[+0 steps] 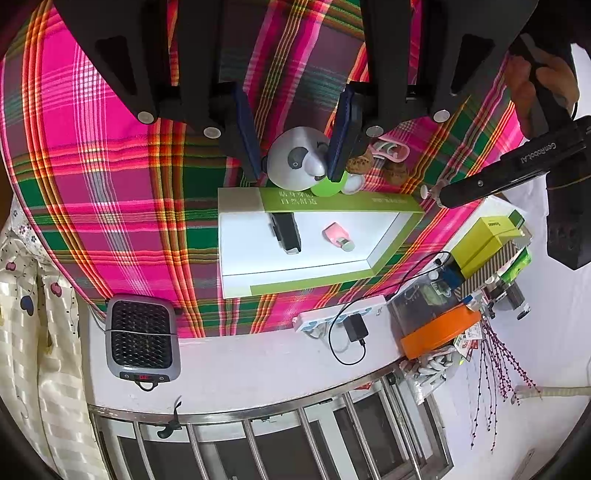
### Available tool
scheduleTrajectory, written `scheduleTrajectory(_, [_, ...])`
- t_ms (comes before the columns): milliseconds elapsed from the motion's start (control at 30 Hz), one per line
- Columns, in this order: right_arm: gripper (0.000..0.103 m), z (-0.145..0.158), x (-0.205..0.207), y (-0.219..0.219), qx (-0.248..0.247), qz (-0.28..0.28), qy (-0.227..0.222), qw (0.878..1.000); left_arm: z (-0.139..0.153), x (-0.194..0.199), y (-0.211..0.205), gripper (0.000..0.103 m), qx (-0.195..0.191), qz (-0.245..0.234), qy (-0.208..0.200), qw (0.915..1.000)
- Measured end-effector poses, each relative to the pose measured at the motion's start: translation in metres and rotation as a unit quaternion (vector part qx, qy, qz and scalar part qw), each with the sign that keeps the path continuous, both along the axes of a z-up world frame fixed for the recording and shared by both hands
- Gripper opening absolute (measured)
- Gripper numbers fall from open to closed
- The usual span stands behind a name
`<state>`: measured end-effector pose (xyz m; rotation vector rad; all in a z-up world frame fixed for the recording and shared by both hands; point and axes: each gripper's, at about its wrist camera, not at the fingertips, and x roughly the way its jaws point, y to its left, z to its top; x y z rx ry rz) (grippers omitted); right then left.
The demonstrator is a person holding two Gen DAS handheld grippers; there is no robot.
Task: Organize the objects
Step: 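Carry the white ball and panda disc into the green box and open both tools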
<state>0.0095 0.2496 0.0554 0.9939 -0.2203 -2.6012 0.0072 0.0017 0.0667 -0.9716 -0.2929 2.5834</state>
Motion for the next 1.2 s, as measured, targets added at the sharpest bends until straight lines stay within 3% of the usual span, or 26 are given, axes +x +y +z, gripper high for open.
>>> scheduleTrajectory(600, [0.038,0.004,-0.014,-0.007,0.006,0.007,0.004,1.000,0.000,-0.023,0.014,0.021,-0.014,-0.010,-0.008,0.9998])
scheduleTrajectory(1200, [0.038,0.012,-0.065,-0.022,0.024,0.017,0.007,1.000,0.003,-0.081,0.024,0.021,-0.035,-0.021,-0.019,0.9990])
